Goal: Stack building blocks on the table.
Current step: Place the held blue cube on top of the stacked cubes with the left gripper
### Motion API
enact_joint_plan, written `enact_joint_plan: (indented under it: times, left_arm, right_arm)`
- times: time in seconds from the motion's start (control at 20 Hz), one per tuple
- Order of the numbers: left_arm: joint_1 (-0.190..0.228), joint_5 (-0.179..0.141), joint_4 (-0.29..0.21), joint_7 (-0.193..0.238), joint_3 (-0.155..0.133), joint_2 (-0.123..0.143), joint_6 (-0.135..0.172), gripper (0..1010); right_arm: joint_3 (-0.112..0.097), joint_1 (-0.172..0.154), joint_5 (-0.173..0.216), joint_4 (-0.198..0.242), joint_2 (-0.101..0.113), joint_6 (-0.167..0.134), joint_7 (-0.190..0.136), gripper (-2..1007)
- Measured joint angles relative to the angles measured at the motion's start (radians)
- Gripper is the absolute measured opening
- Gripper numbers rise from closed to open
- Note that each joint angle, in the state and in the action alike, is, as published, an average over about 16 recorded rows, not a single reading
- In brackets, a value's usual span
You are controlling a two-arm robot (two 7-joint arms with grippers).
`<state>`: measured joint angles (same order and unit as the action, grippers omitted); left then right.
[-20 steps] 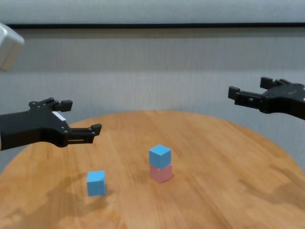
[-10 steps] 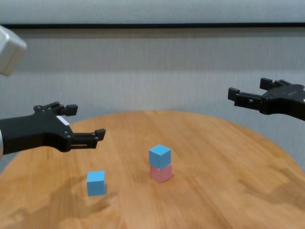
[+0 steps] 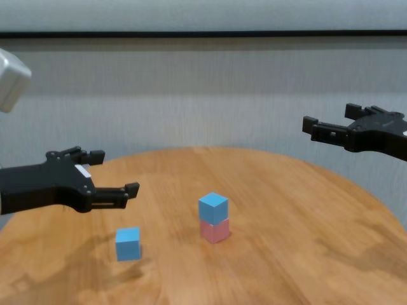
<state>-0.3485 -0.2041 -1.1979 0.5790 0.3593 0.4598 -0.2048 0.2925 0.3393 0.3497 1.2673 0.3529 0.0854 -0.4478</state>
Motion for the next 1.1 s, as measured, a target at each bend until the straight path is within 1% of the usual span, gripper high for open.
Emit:
enact_joint_plan:
  times: [0.25, 0.5, 0.8, 1.1]
  left_arm:
    - [-0.019, -0.016, 0.038, 0.029, 0.014, 0.001, -0.006, 999]
    - [-0.032, -0.028, 0.067, 0.052, 0.031, 0.0, -0.003, 999]
    - [-0.038, -0.034, 0.084, 0.064, 0.052, 0.002, 0.009, 999]
    - [-0.035, -0.034, 0.088, 0.066, 0.069, 0.005, 0.025, 999]
  right_arm:
    - [0.001, 0.001, 0.0, -0.002, -0.001, 0.001, -0.001, 1005]
    - [0.001, 0.002, 0.0, -0.003, -0.001, 0.001, -0.001, 1005]
    - [0.001, 0.002, 0.0, -0.003, -0.002, 0.001, -0.002, 1005]
    - [0.002, 0.003, 0.0, -0.004, -0.002, 0.002, -0.002, 1005]
